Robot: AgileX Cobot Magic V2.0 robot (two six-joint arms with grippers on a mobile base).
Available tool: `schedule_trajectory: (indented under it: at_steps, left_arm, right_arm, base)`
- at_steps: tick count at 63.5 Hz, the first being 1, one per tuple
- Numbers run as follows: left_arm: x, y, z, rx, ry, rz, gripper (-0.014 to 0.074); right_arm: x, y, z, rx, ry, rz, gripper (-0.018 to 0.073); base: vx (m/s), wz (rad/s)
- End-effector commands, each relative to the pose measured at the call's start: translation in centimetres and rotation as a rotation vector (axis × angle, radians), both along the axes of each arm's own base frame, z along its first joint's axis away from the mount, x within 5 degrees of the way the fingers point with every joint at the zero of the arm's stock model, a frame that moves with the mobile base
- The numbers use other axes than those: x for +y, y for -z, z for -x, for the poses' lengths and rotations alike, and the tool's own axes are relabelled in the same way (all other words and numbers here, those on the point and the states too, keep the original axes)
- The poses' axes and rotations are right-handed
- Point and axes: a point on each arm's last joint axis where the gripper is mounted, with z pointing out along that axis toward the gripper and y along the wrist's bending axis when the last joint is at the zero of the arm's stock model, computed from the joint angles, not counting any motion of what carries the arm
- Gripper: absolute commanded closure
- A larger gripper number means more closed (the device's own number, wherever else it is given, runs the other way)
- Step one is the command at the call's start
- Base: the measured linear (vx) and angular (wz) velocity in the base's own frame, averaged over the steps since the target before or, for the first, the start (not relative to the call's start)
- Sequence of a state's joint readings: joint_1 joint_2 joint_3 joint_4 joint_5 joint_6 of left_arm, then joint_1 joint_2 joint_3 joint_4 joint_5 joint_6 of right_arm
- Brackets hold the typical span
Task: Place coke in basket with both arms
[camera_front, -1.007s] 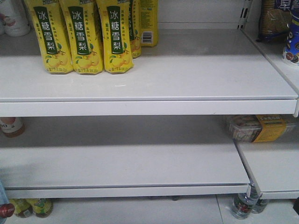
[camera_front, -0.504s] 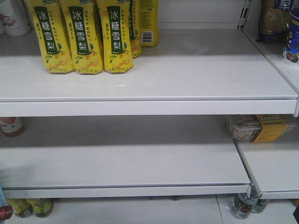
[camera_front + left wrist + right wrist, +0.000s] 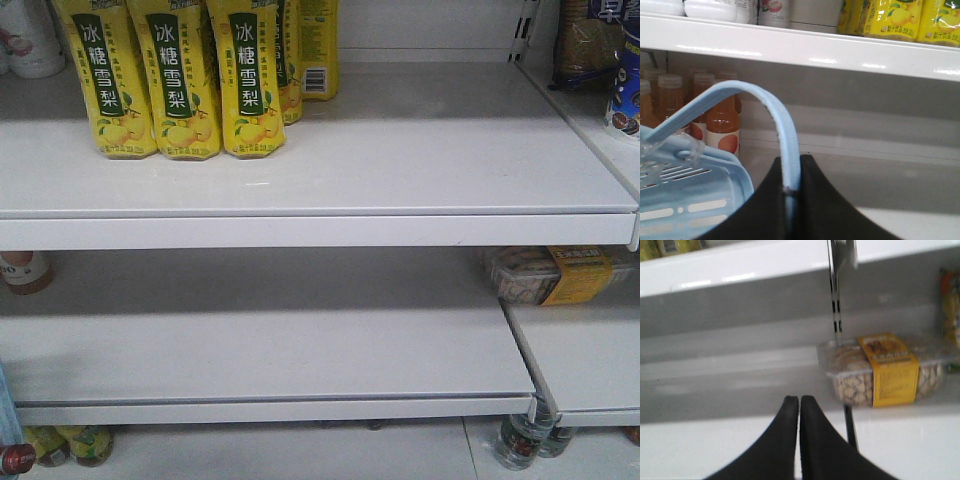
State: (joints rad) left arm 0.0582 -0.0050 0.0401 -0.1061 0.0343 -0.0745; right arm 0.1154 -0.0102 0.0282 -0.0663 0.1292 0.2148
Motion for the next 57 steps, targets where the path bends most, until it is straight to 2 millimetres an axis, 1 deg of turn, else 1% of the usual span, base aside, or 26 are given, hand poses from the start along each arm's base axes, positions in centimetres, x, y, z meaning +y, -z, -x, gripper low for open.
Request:
schedule_trajectory:
  at_steps: [1,9,21,34,57]
  left_arm:
    - [0.08,-1.78,0.37,-0.182,-0.018,-0.075,0.0603]
    - [0.08,-1.78,0.37,-0.182,-0.018,-0.075,0.0603]
    - [0.08,-1.78,0.37,-0.182,-0.018,-0.075,0.0603]
    - [0.08,-1.78,0.37,-0.182,-0.018,-0.075,0.0603]
    - [0.08,-1.78,0.37,-0.182,-0.018,-0.075,0.0603]
  right_arm:
    - [0.05,-0.99,0.11,-0.157,-0.004,0.076,0.0564]
    - [0.01,-0.77,0.09,-0.139,0.0,0.134,0.0564]
    - [-0.14,-0.71,0.07,-0.13,0.026,0.136,0.0564]
    - [-0.65,-0.79,0.06,-0.13,0.119,0.07,0.0564]
    - [-0.64,-0.75,0.06,-0.123,0.117,0.036,0.0564]
  base:
    - [0.0,0.0]
    - [0.0,0.0]
    - [0.0,0.0]
    - [0.0,0.0]
    - [0.0,0.0]
